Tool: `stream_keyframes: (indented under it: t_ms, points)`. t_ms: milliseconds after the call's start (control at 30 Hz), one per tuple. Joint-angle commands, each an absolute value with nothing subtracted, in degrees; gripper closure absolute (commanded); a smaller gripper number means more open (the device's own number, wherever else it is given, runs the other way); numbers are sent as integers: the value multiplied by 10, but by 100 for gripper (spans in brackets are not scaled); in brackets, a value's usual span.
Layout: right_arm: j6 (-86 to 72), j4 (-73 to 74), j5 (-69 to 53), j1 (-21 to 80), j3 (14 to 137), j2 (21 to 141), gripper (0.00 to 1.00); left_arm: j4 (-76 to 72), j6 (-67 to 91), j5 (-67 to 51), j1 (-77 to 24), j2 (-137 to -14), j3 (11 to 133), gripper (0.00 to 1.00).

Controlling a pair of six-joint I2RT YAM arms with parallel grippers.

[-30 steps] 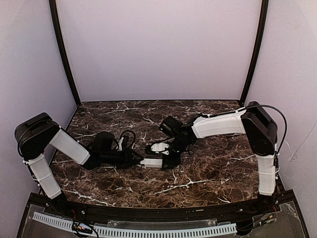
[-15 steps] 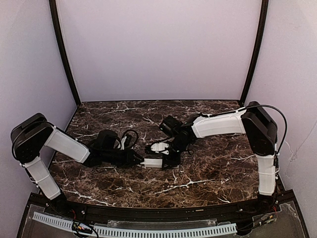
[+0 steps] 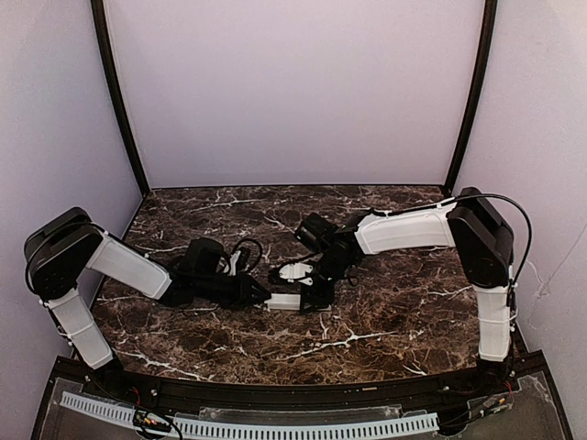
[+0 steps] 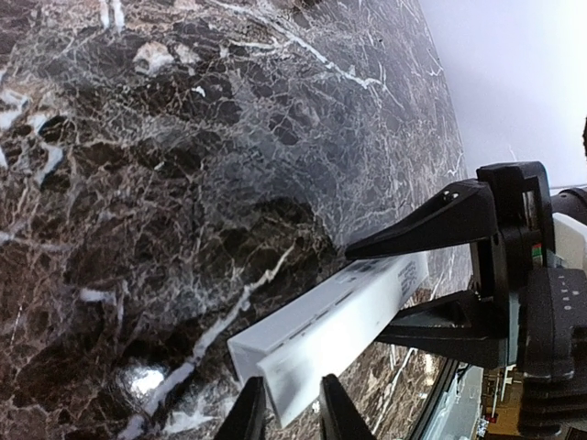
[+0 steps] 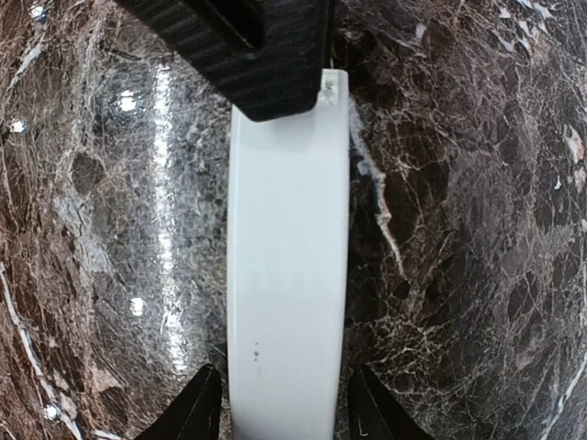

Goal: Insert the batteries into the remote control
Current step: Load the battery cover onto the remote control without the battery cover.

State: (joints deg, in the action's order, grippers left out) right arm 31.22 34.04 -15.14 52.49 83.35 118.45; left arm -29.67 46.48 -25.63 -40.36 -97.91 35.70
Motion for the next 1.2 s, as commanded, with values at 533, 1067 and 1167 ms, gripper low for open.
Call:
stream_keyframes:
  t_ms: [533, 1067, 1167]
  points:
    - [308, 336, -159, 528, 835, 1160, 44, -251, 437, -254, -410, -979, 379, 63]
    - [315, 335, -131, 536, 828, 1162, 48, -244, 433, -252, -412, -990, 394, 64]
    - [316, 336, -129, 538, 827, 1162, 51, -245, 434, -254, -413, -991, 394, 64]
